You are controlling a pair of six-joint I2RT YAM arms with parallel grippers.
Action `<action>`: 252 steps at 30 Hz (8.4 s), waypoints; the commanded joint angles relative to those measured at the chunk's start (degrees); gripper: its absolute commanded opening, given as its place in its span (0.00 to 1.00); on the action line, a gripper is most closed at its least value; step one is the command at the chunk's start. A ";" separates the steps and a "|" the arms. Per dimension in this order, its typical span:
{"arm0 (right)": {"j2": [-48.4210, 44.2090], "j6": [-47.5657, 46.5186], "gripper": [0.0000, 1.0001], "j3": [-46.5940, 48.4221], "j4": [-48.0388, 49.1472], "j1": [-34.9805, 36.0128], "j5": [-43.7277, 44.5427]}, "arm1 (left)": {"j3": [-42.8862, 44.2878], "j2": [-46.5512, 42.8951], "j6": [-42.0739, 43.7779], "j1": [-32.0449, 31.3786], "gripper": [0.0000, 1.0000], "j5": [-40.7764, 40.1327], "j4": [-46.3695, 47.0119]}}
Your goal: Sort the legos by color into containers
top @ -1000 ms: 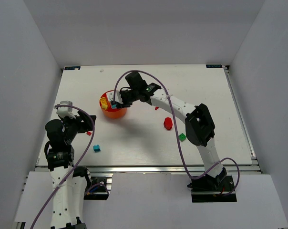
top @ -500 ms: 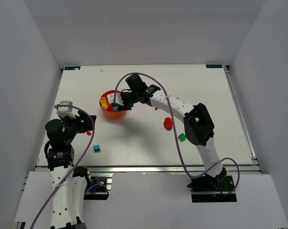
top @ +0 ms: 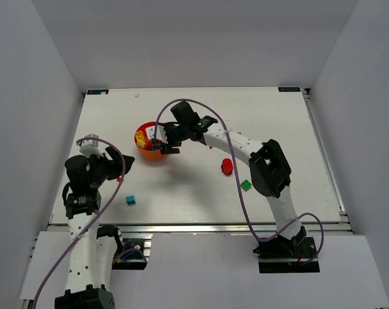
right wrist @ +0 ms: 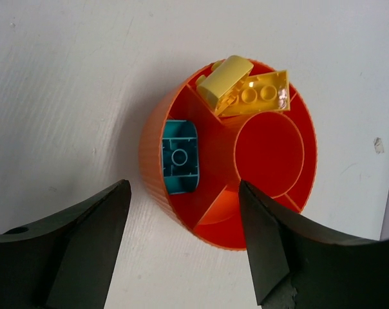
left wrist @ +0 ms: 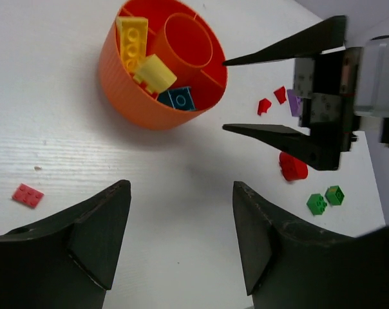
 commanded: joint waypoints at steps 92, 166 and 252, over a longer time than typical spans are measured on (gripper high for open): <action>-55.59 70.87 0.75 -58.70 32.86 -33.88 -24.43 | 17.71 30.50 -9.59 -24.33 0.00 -16.91 -20.19; -52.69 54.79 0.49 -56.43 23.29 -42.15 -15.30 | 30.48 26.23 -5.29 -29.08 0.52 -15.24 -2.44; -38.53 29.04 0.45 -42.62 -6.25 -40.83 -4.47 | 4.63 -1.58 3.94 -30.14 0.86 -26.08 -7.00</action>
